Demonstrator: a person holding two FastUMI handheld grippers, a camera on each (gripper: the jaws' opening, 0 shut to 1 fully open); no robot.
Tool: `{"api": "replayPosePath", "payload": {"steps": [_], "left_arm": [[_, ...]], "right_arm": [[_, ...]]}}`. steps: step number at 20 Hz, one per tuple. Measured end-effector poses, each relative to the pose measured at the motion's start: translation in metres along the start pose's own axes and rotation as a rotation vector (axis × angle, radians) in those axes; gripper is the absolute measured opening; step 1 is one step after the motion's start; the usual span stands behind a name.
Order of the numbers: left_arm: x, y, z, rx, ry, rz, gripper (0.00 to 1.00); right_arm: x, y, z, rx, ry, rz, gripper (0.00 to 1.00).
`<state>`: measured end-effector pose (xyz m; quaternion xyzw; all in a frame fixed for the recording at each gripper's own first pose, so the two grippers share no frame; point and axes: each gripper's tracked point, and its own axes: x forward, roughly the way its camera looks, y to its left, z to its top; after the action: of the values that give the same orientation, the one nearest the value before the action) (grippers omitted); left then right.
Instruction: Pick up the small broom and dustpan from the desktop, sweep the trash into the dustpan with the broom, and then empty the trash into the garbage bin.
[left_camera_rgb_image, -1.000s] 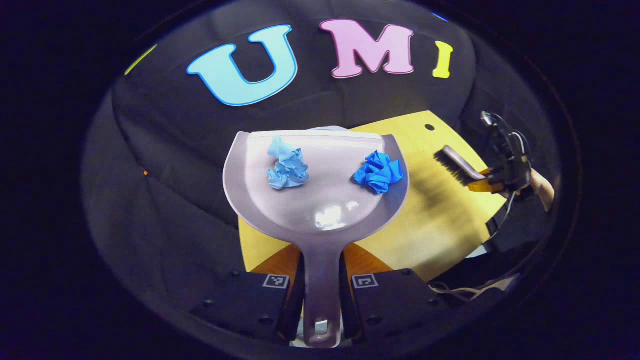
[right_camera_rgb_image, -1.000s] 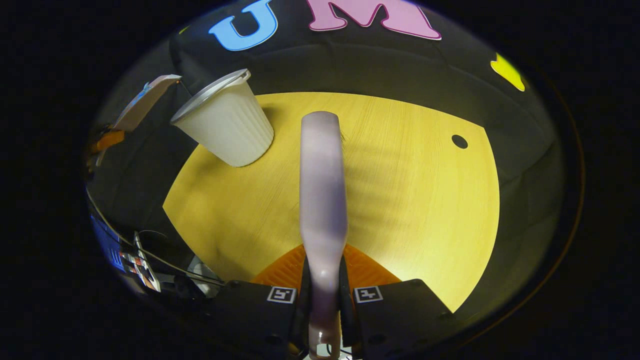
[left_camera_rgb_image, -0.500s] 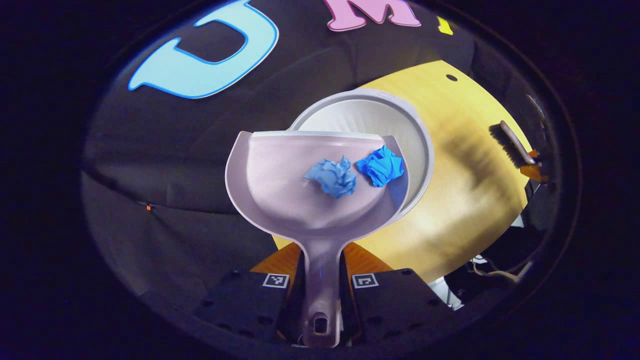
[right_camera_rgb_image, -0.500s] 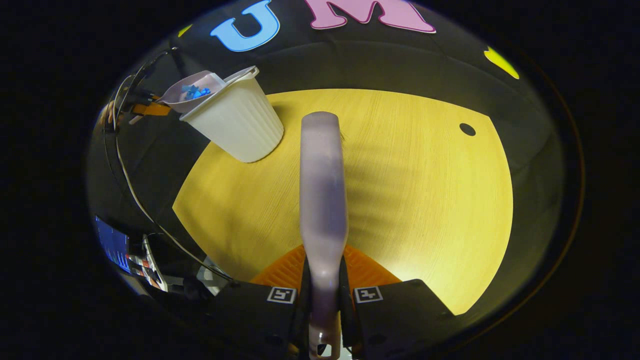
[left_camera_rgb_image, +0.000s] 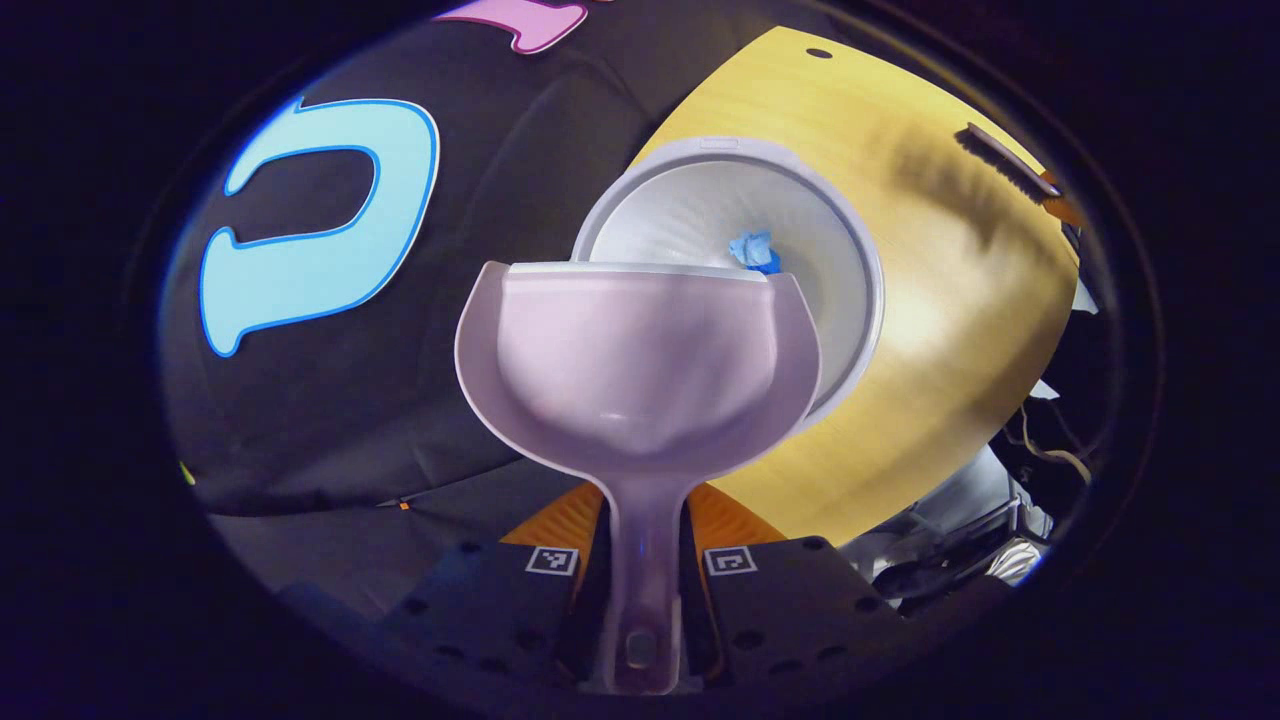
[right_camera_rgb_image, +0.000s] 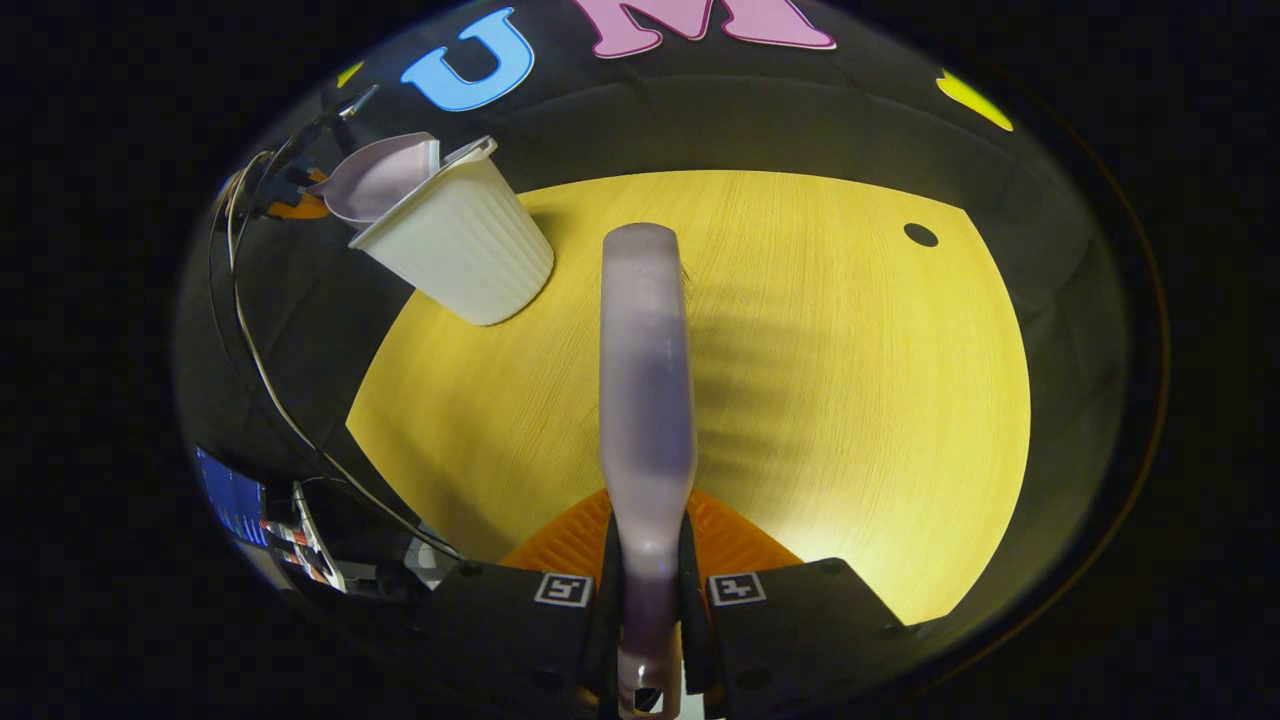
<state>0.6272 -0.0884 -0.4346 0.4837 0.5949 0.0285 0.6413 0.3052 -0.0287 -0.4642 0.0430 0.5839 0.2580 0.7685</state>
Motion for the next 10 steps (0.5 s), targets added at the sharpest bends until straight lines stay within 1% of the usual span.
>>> {"api": "replayPosePath", "payload": {"steps": [2, 4, 5, 8, 10], "left_arm": [[-0.011, -0.003, -0.004, -0.014, -0.033, 0.01, 0.3], [-0.024, 0.005, -0.007, -0.028, -0.09, 0.047, 0.3], [-0.035, 0.009, -0.008, -0.062, -0.129, 0.071, 0.3], [-0.079, 0.013, -0.002, -0.182, -0.295, 0.138, 0.29], [-0.107, 0.008, 0.006, -0.224, -0.429, 0.128, 0.28]], "right_arm": [[0.001, 0.0, -0.002, -0.002, 0.009, -0.001, 0.28], [0.002, -0.001, -0.002, -0.007, 0.016, -0.009, 0.28], [0.001, -0.001, -0.001, -0.004, 0.018, -0.01, 0.28], [0.0, -0.002, 0.0, 0.028, 0.011, -0.029, 0.28], [0.001, -0.007, 0.003, 0.065, -0.008, -0.077, 0.28]]}}
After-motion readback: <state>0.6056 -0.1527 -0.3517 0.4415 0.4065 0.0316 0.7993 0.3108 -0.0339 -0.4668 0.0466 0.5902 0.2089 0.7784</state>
